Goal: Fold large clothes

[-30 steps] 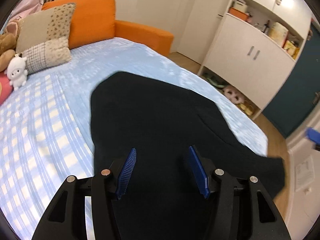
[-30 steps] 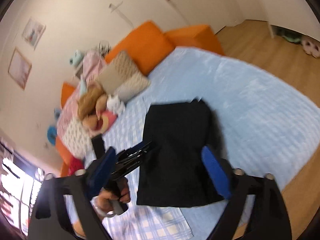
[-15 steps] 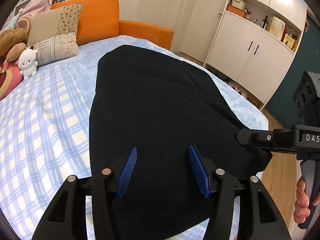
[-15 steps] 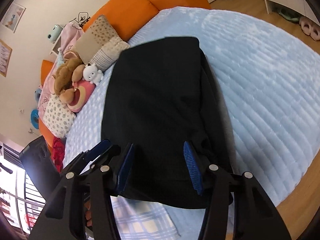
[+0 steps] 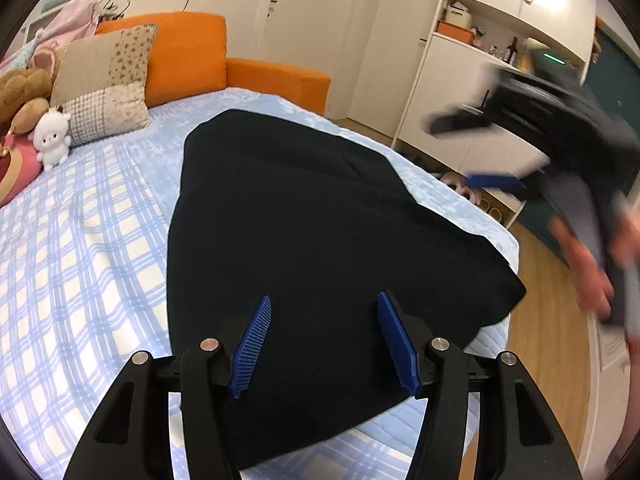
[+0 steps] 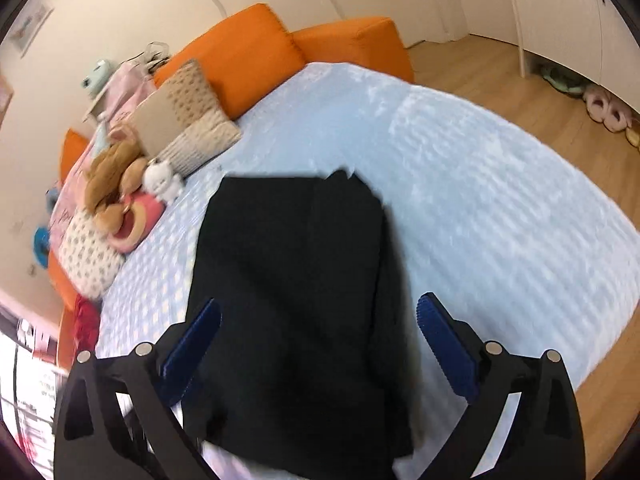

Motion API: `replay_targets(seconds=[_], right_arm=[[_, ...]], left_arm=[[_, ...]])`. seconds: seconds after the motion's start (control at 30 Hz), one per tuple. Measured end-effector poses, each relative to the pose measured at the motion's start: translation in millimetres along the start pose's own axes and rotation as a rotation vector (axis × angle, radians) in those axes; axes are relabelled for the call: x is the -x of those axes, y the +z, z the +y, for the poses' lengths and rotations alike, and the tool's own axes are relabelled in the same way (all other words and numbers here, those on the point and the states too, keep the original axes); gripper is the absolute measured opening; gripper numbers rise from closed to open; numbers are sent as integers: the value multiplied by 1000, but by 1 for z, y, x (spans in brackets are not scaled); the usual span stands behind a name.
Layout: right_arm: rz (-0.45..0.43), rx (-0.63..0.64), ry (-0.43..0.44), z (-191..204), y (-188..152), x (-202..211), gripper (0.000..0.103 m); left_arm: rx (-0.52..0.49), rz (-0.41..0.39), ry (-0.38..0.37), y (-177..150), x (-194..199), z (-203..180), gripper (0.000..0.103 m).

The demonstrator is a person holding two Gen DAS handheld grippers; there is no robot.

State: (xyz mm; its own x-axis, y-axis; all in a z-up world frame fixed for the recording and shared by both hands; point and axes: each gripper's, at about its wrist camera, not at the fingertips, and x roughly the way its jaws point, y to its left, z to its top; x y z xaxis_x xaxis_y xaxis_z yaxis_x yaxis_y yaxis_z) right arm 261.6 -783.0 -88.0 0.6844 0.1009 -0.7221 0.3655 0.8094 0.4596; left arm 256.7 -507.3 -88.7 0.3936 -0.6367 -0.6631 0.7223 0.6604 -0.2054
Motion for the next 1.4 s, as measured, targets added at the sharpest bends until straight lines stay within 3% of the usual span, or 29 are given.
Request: replay_targets(seconds=[0.13,0.23,0.3,0.37,0.4,0.43,0.57,0.63,0.77,0.9,0.93,0.97,1.0,1.03,1.07,1.17,1.4], right_arm=[[85,-43,-28,-17,36,-54,92],[128,-98,3,-24,45,-83,68],[132,-133,11,-29,49,-98,31],[108,-148,-12,-30,52,-101,24],[88,-154,-16,-31,54,-100,15],[61,-160,-17,-31,58,-97,10],[5,-145,-20,-25,84,-88,7],[-35,-115,-81,-20,99,-82,1],[-21,-100,-118,-22,112,-92,1],[-2,49,-191,-2,93,-96,5],[2,99,-211,8,82,-90,9],[-10,133,-224,16,72,-82,30],[-25,159,-223,22,62,-73,66],[-58,200,-230,32,46,-56,80],[-90,225,-241,38,34,-44,87],[-147,307,-249,61,-10,-5,86],[-207,338,-198,96,-98,53,88]], left_arm=[[-20,-19,-4,-5,3,-9,60],[-38,-22,-19,-6,3,-13,60],[-56,-16,-24,-7,0,-12,61],[-46,-14,-42,-7,-2,-9,61],[-44,-14,-48,-6,-3,-8,61],[-46,-14,-49,-6,-2,-8,62],[-78,-14,-44,-7,-8,-12,63],[-91,-15,-41,-7,-12,-12,65],[-90,-29,-42,-8,-16,-12,67],[-96,-50,-43,-9,-16,-11,70],[-93,-56,-36,-9,-13,-10,75],[-83,-66,-12,-9,-9,-8,80],[-71,-77,5,-9,-4,-6,88],[-57,-90,8,-11,3,-2,92],[-46,-100,14,-13,9,0,92],[-41,-119,72,-17,25,2,93],[-62,-185,234,-25,71,5,98]])
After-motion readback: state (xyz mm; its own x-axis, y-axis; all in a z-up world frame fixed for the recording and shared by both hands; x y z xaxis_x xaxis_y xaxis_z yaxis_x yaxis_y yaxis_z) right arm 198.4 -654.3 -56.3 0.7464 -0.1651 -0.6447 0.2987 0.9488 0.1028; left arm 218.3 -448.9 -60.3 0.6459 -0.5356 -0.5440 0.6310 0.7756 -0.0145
